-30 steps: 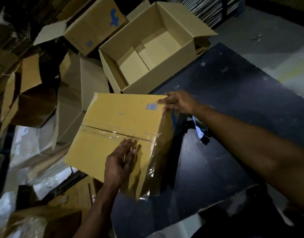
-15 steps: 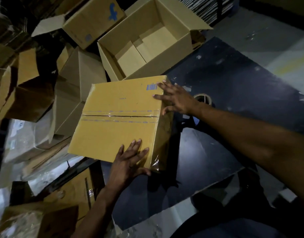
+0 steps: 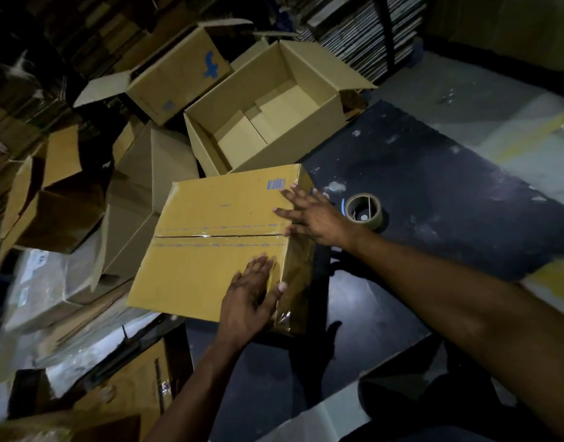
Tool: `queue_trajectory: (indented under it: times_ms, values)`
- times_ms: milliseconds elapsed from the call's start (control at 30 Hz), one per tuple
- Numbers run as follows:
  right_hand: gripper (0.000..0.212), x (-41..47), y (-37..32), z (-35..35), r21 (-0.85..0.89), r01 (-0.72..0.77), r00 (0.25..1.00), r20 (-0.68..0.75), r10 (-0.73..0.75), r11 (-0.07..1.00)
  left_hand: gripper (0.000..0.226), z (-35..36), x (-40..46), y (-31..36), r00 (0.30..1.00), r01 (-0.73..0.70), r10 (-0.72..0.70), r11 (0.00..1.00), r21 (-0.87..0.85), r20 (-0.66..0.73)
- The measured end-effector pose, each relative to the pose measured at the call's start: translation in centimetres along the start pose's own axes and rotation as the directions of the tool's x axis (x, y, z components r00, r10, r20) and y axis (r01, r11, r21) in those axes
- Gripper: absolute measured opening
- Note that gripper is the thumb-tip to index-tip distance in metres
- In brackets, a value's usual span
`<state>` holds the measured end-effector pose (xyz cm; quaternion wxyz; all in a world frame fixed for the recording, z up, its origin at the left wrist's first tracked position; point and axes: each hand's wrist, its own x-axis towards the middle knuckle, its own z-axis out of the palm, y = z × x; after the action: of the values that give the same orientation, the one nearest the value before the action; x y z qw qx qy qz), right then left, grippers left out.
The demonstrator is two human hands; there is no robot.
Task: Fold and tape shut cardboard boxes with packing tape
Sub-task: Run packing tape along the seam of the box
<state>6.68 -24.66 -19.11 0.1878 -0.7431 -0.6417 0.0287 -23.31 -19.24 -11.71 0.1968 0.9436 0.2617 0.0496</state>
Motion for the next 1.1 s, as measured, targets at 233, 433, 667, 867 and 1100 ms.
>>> queue_trajectory:
  times_ms: [233,433,667,867,1100]
  values:
    - [0.067,-1.9,0.4,0.2,-0.031,0.029,0.998,-0.049,-0.03,0.999,0.054,2.4,0.5,-0.7,1.0,-0.007,0.007,1.0,0.028,-0.012]
    - [0.1,-2.1,0.4,-1.2,-0.073,0.075,0.997,0.039,-0.072,0.995,0.042,1.0,-1.6,-2.0,0.997,-0.048,0.044,0.996,-0.071,-0.066]
    - [0.083,-3.7,-6.0,1.8,-0.089,0.244,0.969,-0.015,-0.247,0.966,0.042,-0.3,-7.0,-3.7,0.996,-0.085,0.08,0.987,-0.138,-0.041]
    - [0.078,-4.0,-4.9,1.5,0.004,0.29,0.956,-0.049,-0.289,0.957,0.046,-0.9,-7.1,-6.2,0.925,-0.381,0.378,0.91,0.167,0.05]
    - [0.098,-5.6,-7.9,2.1,-0.059,0.228,0.968,-0.092,-0.233,0.972,0.042,0.5,-6.5,-6.0,0.893,-0.409,0.439,0.883,0.233,-0.096]
